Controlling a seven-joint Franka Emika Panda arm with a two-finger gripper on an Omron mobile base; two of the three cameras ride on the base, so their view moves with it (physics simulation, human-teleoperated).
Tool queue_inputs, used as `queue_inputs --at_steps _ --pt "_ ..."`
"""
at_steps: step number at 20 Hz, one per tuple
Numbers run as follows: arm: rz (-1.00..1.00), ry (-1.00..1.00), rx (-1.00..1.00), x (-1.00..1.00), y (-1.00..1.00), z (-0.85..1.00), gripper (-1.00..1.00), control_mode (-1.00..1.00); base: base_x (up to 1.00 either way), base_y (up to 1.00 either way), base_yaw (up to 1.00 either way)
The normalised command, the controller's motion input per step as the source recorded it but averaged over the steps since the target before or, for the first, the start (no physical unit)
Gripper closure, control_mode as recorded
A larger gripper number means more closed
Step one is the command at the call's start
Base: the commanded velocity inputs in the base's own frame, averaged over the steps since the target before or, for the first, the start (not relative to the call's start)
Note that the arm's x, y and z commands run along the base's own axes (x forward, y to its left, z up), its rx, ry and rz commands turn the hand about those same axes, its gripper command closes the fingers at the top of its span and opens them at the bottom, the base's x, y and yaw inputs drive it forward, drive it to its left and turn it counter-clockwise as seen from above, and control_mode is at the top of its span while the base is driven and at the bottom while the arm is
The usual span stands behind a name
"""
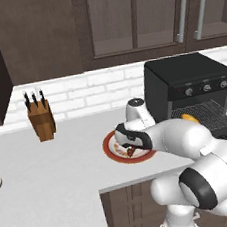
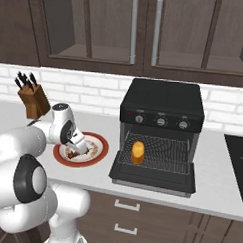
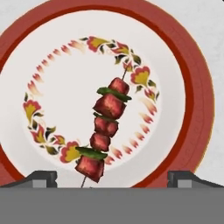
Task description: Pick up the kebab skewer and baguette bread, and place them inside the toaster oven. Close the toaster oven door and start by setting the timer.
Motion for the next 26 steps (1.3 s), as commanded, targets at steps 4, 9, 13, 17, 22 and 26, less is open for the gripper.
queue_inputs --at_steps 4,9,13,17,22,26 --pt "0.00 0.00 0.00 0.04 0.00 -0.19 -1.00 -1.00 0.00 0.00 0.00" --pt "0.00 0.00 0.00 0.09 0.07 -0.20 -1.00 -1.00 0.00 0.00 0.00" --pt "0.00 0.00 0.00 0.05 0.22 -0.14 -1.00 -1.00 0.00 0.00 0.00" --pt "0.00 0.00 0.00 0.07 0.11 -0.16 -1.00 -1.00 0.00 0.00 0.00" --pt "0.00 0.00 0.00 0.13 0.00 -0.19 -1.00 -1.00 0.00 0.00 0.00" --pt "0.00 0.00 0.00 0.04 0.00 -0.14 -1.00 -1.00 0.00 0.00 0.00"
